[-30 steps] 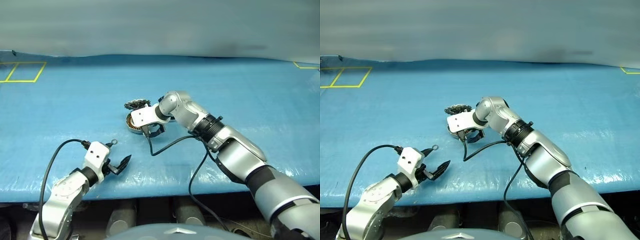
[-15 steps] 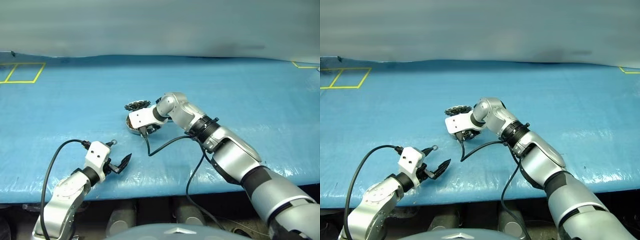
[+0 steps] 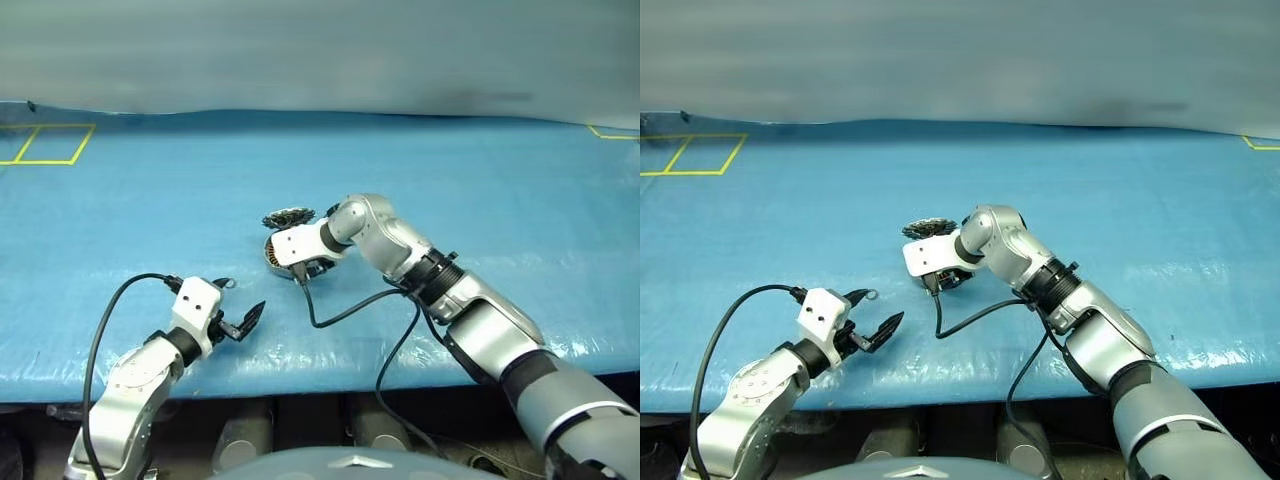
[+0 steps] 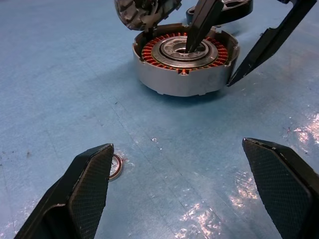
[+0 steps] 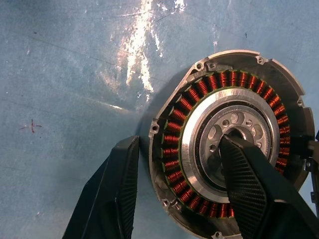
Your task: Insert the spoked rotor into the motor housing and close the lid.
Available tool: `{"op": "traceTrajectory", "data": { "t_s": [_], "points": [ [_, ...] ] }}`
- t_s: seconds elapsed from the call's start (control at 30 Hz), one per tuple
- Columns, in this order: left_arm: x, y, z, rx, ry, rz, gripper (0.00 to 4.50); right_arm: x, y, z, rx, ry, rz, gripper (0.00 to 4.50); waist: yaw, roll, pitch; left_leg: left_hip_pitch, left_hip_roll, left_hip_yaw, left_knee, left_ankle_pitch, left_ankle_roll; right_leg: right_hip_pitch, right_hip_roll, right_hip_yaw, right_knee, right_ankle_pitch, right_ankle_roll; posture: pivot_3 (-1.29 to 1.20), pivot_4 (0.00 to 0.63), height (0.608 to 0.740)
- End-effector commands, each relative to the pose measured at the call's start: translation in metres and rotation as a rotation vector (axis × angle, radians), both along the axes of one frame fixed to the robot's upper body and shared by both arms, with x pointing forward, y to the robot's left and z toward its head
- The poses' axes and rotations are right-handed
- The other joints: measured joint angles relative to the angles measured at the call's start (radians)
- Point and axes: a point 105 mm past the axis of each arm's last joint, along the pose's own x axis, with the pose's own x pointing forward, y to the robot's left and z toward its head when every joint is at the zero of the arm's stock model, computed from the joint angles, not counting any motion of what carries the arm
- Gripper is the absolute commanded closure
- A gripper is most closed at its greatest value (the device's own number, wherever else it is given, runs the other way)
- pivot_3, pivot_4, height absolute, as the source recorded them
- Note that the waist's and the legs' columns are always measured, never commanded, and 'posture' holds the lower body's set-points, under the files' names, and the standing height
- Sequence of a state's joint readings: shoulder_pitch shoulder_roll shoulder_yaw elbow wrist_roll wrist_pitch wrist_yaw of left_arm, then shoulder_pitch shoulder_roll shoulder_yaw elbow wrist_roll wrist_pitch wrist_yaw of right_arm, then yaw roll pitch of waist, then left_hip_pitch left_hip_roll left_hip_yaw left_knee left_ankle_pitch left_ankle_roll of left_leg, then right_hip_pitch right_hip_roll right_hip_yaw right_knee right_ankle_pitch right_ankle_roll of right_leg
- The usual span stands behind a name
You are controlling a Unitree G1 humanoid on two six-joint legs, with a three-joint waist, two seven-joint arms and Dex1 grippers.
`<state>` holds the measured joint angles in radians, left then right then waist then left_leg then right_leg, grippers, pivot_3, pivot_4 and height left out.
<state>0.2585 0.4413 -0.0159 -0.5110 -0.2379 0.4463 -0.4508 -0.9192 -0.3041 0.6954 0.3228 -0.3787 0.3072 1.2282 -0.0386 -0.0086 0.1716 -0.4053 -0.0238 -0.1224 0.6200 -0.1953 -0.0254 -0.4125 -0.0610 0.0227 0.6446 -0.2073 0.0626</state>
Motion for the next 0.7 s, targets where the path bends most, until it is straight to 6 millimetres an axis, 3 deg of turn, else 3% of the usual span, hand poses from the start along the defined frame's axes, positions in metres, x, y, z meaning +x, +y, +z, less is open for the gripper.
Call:
{"op": "traceTrajectory", "data": {
  "t_s": [0.03,0.7],
  "points": [
    [0.003,-0.002,0.005,0.004,-0.021,-0.023,0.0,-0.009,-0.011,-0.007,-0.024,0.046,-0.032,2.4,0.001,0.0,0.0,0.0,0.0,0.0,0.0,0.0,0.0,0.0,0.0,0.0,0.0,0.0,0.0,0.0,0.15,0.74],
    [0.008,-0.009,0.003,-0.016,0.0,-0.062,0.0,-0.032,-0.023,-0.011,-0.048,0.099,-0.057,2.4,0.003,0.0,0.0,0.001,0.0,0.0,0.0,0.0,0.0,0.002,0.0,0.0,-0.001,0.0,0.0,0.0,0.15,0.74]
  ]
}}
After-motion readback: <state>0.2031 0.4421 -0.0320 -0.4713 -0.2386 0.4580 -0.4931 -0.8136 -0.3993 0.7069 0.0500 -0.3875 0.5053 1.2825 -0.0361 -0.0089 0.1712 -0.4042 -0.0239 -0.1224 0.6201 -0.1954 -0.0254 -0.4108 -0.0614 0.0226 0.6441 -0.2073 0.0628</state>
